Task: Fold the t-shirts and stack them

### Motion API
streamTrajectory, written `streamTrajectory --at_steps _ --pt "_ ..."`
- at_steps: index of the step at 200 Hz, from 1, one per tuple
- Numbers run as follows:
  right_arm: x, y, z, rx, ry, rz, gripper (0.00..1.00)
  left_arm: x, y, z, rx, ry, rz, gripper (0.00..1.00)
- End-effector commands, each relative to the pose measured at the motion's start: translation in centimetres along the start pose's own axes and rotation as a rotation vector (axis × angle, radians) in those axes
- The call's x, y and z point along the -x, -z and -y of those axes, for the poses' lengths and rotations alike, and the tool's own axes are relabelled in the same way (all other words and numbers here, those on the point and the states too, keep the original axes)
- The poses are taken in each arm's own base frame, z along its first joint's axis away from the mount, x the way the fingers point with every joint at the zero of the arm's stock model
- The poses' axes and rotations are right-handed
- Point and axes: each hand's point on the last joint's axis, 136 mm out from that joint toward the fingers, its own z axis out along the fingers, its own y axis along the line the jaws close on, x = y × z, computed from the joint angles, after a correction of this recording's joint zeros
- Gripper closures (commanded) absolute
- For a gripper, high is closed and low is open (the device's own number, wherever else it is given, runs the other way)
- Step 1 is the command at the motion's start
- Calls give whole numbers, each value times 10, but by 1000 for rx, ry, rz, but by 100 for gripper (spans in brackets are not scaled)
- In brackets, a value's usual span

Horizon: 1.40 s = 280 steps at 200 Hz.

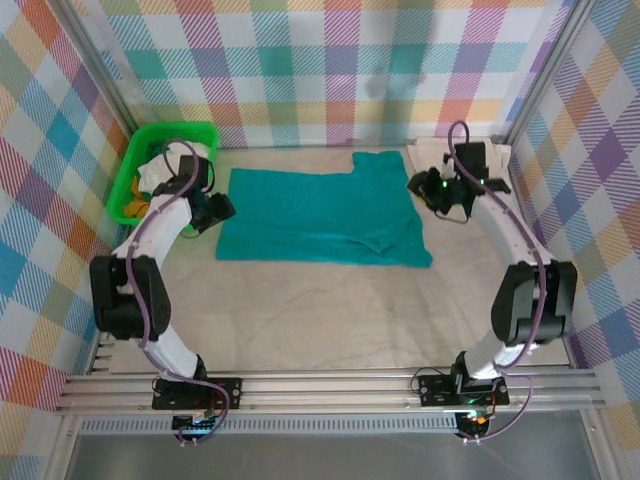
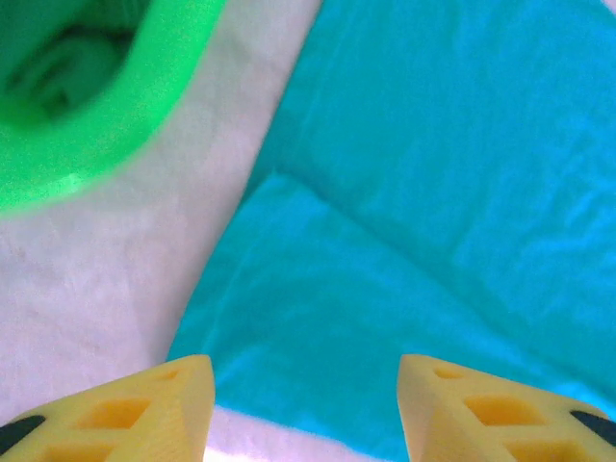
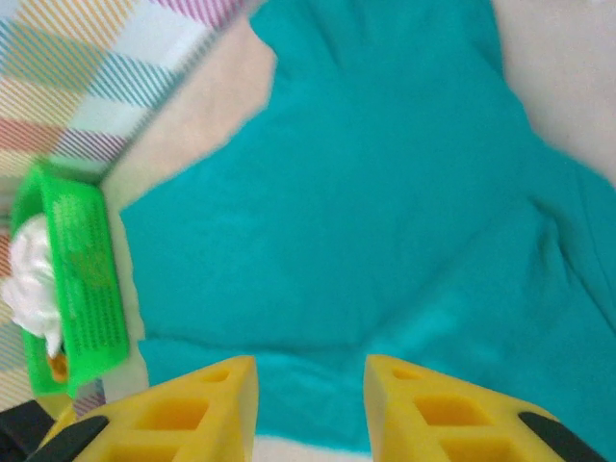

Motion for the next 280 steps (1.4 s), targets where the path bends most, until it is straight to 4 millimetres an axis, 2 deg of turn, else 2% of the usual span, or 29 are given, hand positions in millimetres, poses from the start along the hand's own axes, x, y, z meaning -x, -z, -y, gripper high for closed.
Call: streamTrajectory --at_steps 1,22,46,63,84,132,153,179,197,243,280 --pt "-38 -8 33 -46 -29 -75 65 -36 -14 -1 -18 -6 -68 50" --pt "-72 -24 49 -34 -52 -177 65 -49 -28 4 -34 -22 -102 54" --pt "-107 -47 49 -39 -50 -298 64 -58 -48 20 -66 -39 -134 56" --pt "-120 -62 52 -52 -66 -321 64 -65 -61 27 -65 -40 -159 57" --pt "-126 -77 55 -57 -90 -329 64 -72 -72 31 -63 -42 -171 57" --pt "-132 -97 64 -91 -130 -334 60 -81 -82 31 -43 -57 -198 58" --pt "-133 -102 64 -81 -142 -338 62 -83 -84 29 -37 -57 -201 59" --pt "-128 -105 62 -81 -138 -318 71 -84 -84 28 -33 -56 -203 59" --pt "-121 -103 59 -83 -126 -286 82 -84 -81 27 -30 -59 -199 60" --pt "-101 -101 47 -99 -71 -247 100 -84 -76 24 -17 -67 -189 60" --pt "-89 -106 40 -105 -38 -234 100 -86 -75 20 -8 -71 -184 61"
